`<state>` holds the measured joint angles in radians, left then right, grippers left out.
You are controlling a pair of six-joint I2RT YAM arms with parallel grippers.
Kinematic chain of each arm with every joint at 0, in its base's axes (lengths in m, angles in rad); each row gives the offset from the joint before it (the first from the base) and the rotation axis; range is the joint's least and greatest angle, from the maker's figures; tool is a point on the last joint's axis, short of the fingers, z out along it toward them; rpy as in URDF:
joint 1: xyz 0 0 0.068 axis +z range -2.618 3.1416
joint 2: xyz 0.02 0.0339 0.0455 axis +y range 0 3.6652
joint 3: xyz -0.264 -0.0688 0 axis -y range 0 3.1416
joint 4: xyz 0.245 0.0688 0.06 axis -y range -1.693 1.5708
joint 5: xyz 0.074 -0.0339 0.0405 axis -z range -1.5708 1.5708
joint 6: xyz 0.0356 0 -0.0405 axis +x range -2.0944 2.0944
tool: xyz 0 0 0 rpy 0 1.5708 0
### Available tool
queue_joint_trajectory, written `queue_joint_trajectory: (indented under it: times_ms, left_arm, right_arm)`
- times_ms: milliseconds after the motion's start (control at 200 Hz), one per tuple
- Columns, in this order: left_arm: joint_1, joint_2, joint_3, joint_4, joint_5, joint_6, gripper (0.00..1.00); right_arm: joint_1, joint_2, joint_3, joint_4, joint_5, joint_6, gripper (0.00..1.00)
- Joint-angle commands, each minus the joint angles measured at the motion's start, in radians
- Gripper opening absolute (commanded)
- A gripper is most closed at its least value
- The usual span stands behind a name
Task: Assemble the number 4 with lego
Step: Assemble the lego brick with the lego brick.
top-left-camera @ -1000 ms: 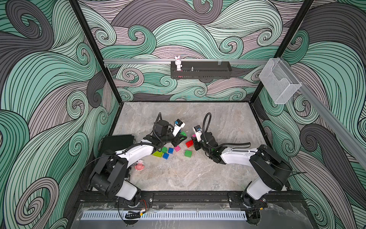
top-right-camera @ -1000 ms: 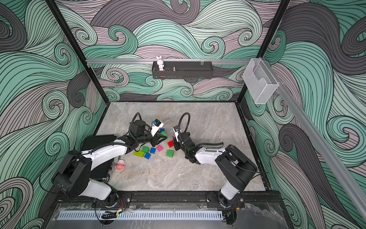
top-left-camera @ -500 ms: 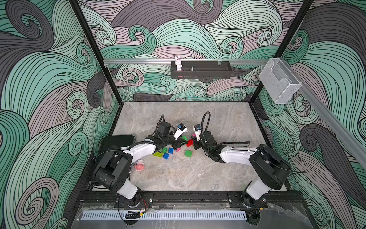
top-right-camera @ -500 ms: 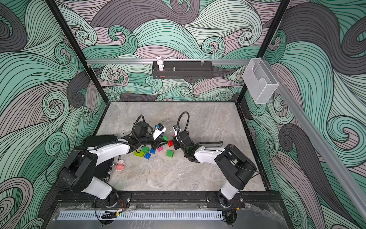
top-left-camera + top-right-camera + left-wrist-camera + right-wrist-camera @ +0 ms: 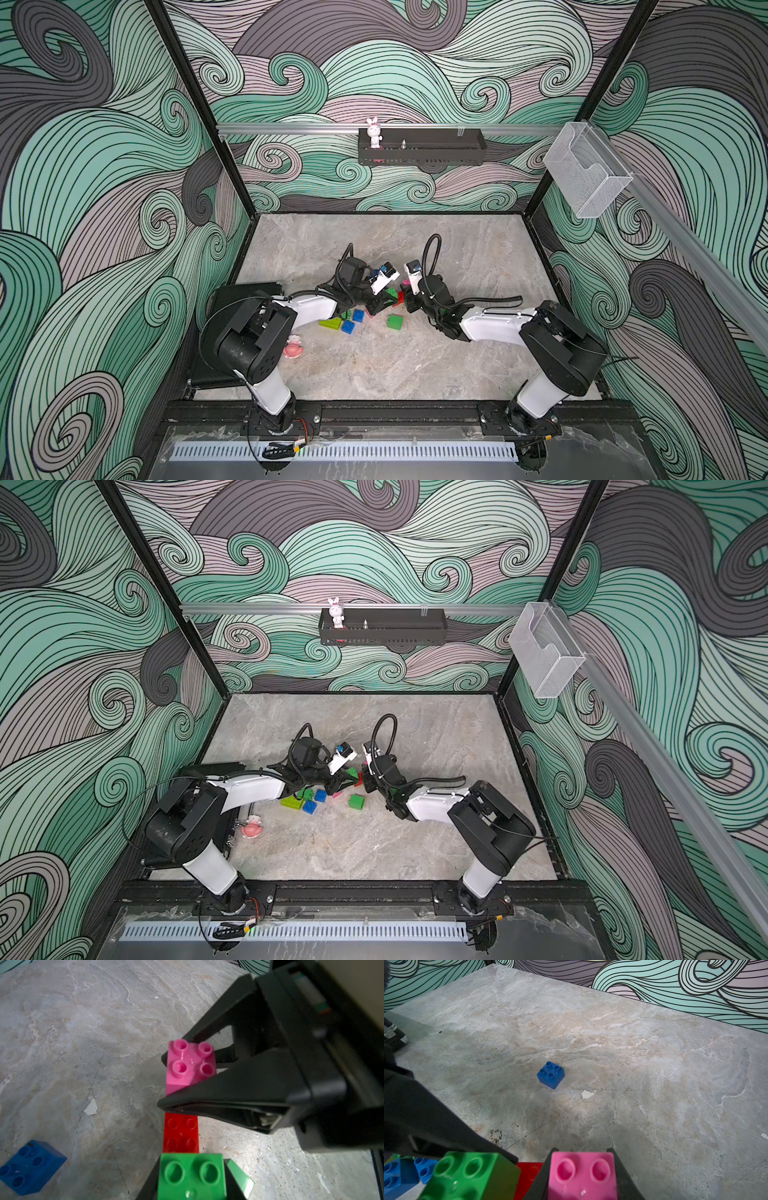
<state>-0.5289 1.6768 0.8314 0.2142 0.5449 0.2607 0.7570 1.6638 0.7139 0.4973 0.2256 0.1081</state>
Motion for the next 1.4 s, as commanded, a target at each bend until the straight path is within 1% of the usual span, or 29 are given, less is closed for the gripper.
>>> queue_joint_trajectory:
  times_ms: [0, 460, 911, 1271, 1391]
  left_arm:
    - [-0.006, 0.018, 0.022, 0.064, -0.019, -0.012, 0.00]
    - [-0.020, 0.070, 0.018, 0.090, -0.011, 0.033, 0.00]
    - [-0.022, 0.100, 0.028, -0.020, -0.070, 0.156, 0.00]
    - [-0.022, 0.134, 0.046, -0.031, -0.057, 0.120, 0.00]
    - [-0.022, 0.126, 0.027, -0.026, -0.075, 0.114, 0.00]
  right_arm:
    - [-0.008, 0.082, -0.053, -0.241, -0.023, 0.010, 0.00]
    - [-0.007, 0.086, -0.050, -0.245, -0.024, 0.010, 0.00]
    - [-0.008, 0.085, -0.049, -0.247, -0.028, 0.008, 0.00]
    - [-0.008, 0.088, -0.047, -0.250, -0.031, 0.008, 0.00]
    - [-0.008, 0.089, -0.045, -0.250, -0.030, 0.007, 0.00]
